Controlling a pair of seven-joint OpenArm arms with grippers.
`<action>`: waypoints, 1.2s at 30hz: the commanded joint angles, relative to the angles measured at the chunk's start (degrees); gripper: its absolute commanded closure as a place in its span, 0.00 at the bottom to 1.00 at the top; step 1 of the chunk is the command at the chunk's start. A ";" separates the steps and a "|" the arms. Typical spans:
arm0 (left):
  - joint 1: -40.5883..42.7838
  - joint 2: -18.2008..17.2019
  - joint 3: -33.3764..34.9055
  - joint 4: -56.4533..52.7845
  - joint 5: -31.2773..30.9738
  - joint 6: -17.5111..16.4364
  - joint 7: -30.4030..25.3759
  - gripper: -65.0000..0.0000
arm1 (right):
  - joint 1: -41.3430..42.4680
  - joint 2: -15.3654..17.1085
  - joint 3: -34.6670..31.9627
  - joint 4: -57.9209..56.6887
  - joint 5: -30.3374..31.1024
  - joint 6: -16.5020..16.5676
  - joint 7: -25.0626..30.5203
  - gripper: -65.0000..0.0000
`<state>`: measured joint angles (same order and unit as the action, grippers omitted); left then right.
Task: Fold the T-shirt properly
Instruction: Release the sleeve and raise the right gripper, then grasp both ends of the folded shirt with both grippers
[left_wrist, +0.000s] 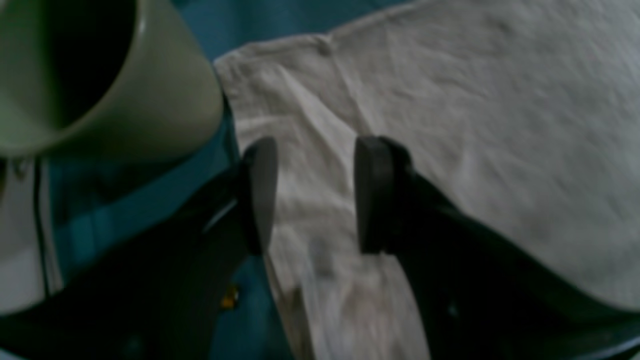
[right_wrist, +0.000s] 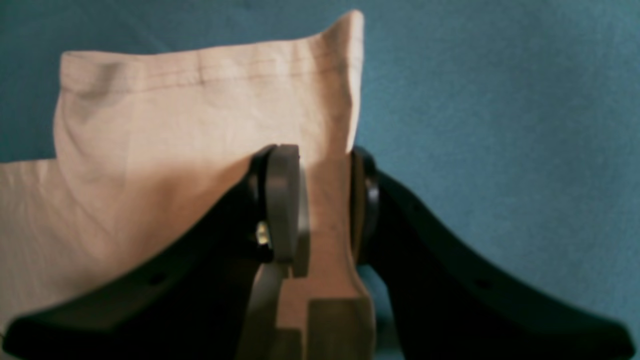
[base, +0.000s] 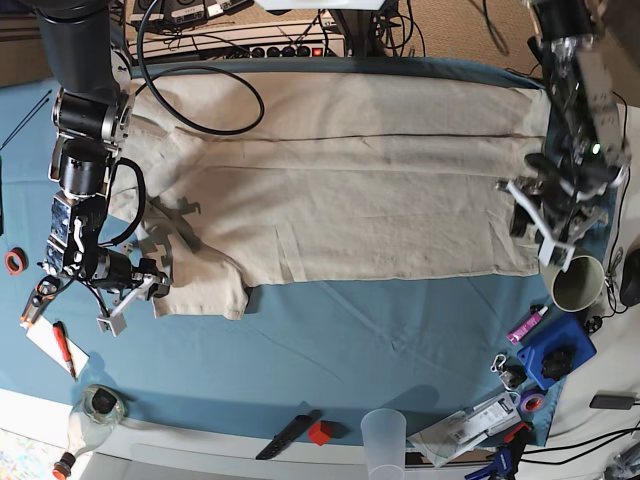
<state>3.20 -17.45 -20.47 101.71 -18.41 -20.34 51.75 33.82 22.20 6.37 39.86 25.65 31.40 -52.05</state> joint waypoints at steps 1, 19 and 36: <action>-1.92 -0.81 0.11 -0.57 0.59 1.22 -1.18 0.60 | 0.61 0.55 0.00 0.17 -1.46 -0.11 -2.64 0.74; -12.90 -0.81 0.46 -20.90 3.45 5.55 -3.13 0.60 | 0.61 0.68 0.00 0.17 -1.49 -0.09 -3.91 0.74; -12.87 -0.48 0.46 -27.93 4.26 7.21 -5.75 0.68 | 0.61 0.68 0.00 0.22 -1.46 -0.09 -4.55 0.74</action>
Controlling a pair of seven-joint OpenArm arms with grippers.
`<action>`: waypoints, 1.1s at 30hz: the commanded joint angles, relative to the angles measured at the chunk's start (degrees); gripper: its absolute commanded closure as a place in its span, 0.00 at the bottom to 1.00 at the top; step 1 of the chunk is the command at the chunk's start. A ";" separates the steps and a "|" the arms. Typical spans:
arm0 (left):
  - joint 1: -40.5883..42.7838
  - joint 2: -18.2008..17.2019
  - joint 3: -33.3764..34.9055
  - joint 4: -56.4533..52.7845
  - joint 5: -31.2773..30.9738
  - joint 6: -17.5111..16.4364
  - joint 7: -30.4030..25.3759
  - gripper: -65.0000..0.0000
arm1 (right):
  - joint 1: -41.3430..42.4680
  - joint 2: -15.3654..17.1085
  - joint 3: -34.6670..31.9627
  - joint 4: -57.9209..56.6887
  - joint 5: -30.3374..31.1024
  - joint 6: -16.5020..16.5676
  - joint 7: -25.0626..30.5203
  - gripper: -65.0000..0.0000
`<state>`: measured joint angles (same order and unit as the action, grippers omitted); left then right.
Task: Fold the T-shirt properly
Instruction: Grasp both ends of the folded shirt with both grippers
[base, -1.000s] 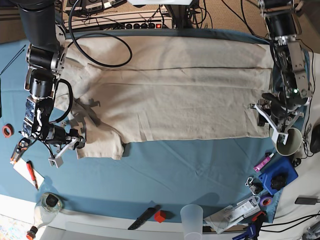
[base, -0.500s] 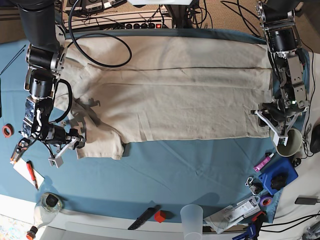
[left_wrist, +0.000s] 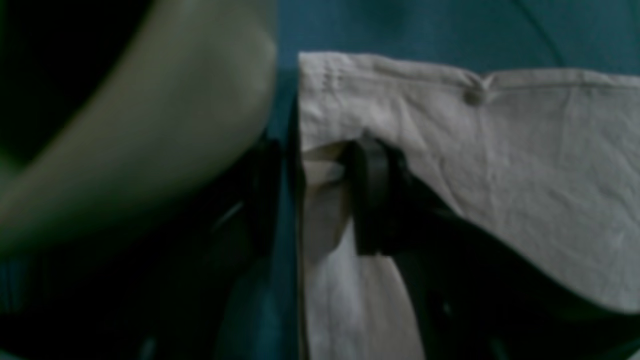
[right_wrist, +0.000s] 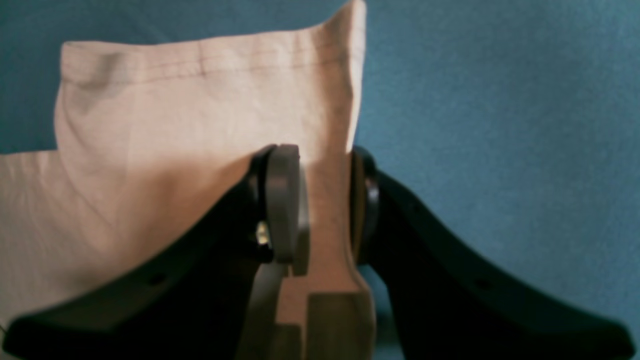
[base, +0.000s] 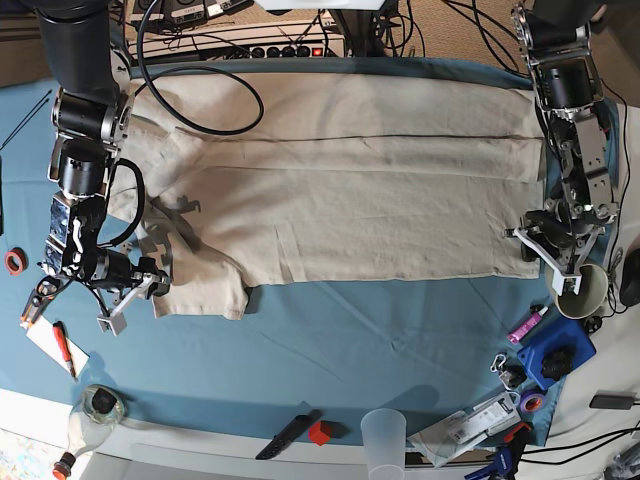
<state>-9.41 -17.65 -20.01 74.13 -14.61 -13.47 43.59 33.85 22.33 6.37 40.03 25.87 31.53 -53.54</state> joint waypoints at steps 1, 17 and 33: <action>-0.26 -0.28 0.00 -0.52 0.46 0.35 2.40 0.69 | 0.59 0.57 0.00 0.04 -1.68 -0.22 -3.06 0.74; -0.26 -0.33 0.00 -0.44 -1.03 0.39 8.00 1.00 | 0.09 0.57 3.13 4.74 -1.66 -0.22 -6.71 1.00; -0.26 -0.39 -0.07 11.41 -7.30 0.39 14.36 1.00 | -6.75 0.57 5.44 21.99 -0.37 0.24 -6.91 1.00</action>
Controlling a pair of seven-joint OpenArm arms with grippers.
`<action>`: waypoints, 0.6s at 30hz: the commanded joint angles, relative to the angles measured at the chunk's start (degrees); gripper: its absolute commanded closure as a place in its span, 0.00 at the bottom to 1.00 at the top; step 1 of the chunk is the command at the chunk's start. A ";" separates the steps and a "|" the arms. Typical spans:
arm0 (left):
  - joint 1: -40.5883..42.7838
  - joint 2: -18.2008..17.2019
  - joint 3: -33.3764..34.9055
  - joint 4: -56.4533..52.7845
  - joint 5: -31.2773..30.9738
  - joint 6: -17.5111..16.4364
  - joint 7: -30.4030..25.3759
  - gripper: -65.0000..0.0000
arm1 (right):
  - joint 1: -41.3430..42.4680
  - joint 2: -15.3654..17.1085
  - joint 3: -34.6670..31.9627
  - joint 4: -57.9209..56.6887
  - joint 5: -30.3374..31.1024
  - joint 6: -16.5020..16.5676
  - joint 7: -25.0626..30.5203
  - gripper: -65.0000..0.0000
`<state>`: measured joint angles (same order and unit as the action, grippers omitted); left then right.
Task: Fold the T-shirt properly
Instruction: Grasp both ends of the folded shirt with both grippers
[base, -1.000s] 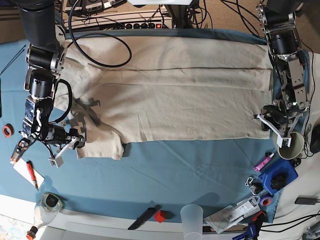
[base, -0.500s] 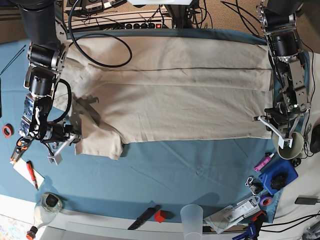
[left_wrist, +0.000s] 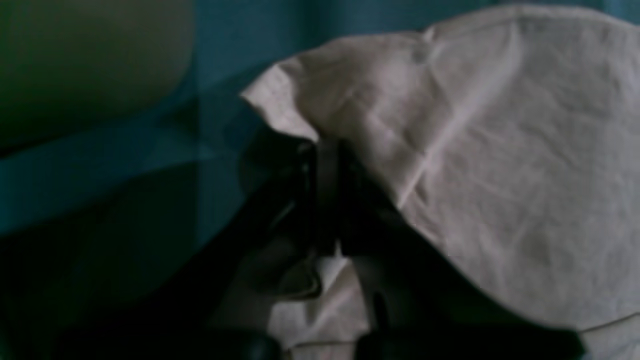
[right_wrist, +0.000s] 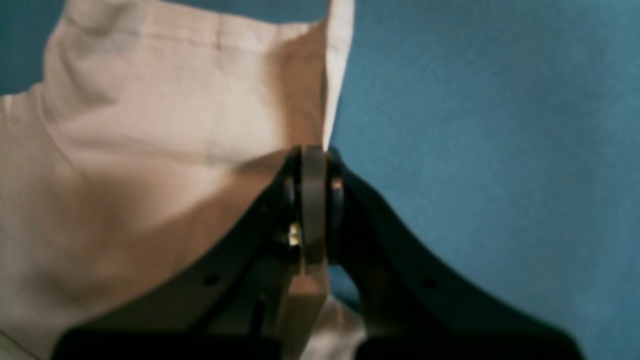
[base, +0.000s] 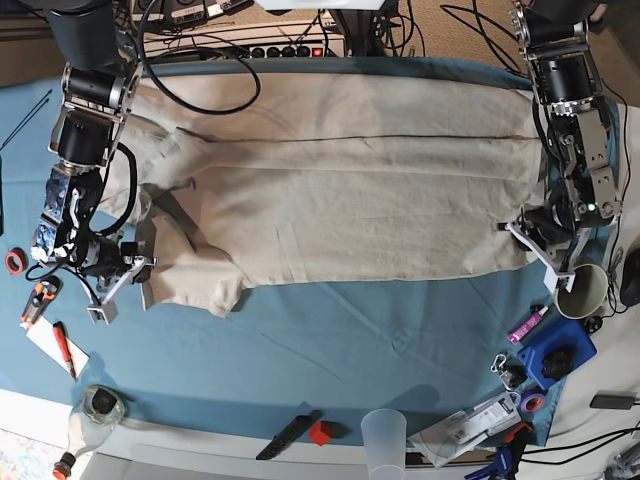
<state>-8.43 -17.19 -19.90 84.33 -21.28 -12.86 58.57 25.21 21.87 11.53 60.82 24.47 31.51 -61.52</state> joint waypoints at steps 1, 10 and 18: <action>-1.25 -0.94 -0.17 1.92 -0.61 -0.22 -0.33 1.00 | 1.79 1.03 0.26 1.97 1.68 0.24 1.07 1.00; -1.05 -1.07 -0.63 6.93 -0.70 -0.22 3.56 1.00 | 1.49 1.05 0.28 9.51 5.75 0.24 -3.15 1.00; 0.04 -2.25 -0.66 8.68 -5.01 -0.24 7.10 1.00 | -2.86 3.04 0.46 16.46 7.78 0.17 -5.81 1.00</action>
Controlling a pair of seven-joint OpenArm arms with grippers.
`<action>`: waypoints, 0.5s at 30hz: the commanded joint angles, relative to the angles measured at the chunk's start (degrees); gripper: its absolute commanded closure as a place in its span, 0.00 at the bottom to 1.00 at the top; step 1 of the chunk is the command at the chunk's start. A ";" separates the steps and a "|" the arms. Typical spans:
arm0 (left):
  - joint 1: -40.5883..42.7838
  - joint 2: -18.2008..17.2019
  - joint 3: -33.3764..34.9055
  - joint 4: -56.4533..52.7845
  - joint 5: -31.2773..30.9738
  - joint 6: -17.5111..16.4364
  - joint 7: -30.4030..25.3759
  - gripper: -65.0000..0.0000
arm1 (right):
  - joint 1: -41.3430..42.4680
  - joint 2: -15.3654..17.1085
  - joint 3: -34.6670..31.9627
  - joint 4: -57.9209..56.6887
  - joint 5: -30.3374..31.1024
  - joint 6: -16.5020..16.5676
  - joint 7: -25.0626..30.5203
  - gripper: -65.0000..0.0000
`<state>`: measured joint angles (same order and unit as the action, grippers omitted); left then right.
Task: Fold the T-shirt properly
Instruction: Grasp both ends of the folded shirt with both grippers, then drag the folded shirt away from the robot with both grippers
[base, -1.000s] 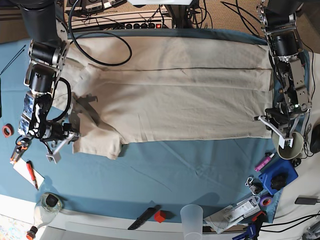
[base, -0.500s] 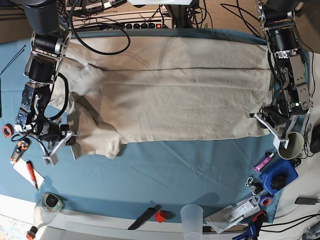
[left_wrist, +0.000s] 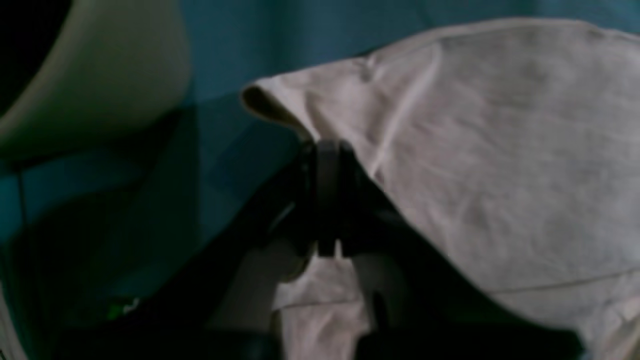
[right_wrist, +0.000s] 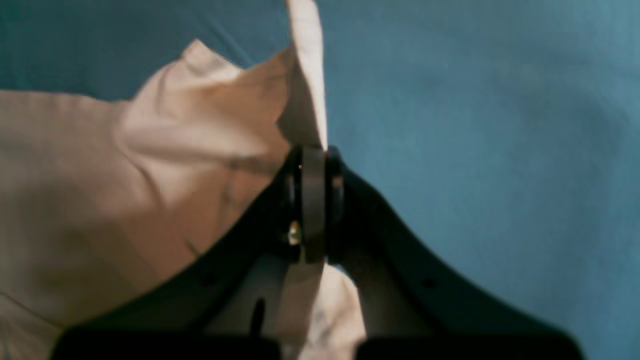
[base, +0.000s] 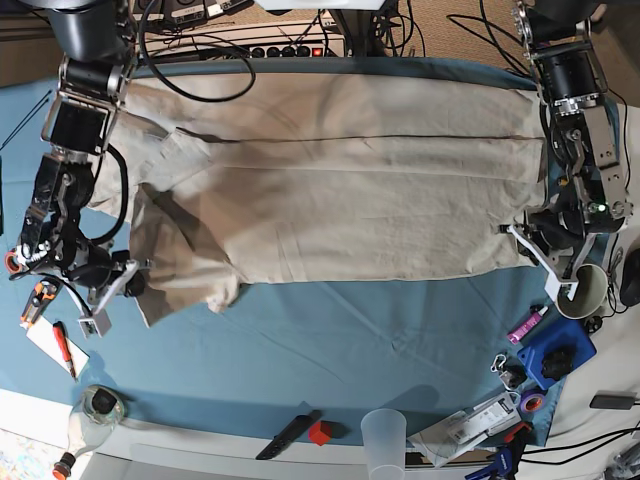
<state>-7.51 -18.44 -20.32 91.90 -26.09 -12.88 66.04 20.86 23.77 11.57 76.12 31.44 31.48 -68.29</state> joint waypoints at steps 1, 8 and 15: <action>-0.50 -1.46 -0.24 1.60 -0.20 -0.22 -0.07 1.00 | 0.74 1.46 0.74 1.57 1.62 0.17 0.96 1.00; 3.23 -4.44 -0.22 4.90 -2.78 -0.50 0.11 1.00 | -4.00 1.79 7.04 6.01 6.29 0.37 -1.22 1.00; 4.96 -4.63 -0.24 6.88 -2.71 -0.48 0.79 1.00 | -9.46 1.79 11.08 10.12 8.52 1.33 -2.27 1.00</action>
<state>-1.63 -22.09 -20.27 97.67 -28.53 -13.10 67.35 10.20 24.43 22.17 85.14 39.29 32.80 -71.44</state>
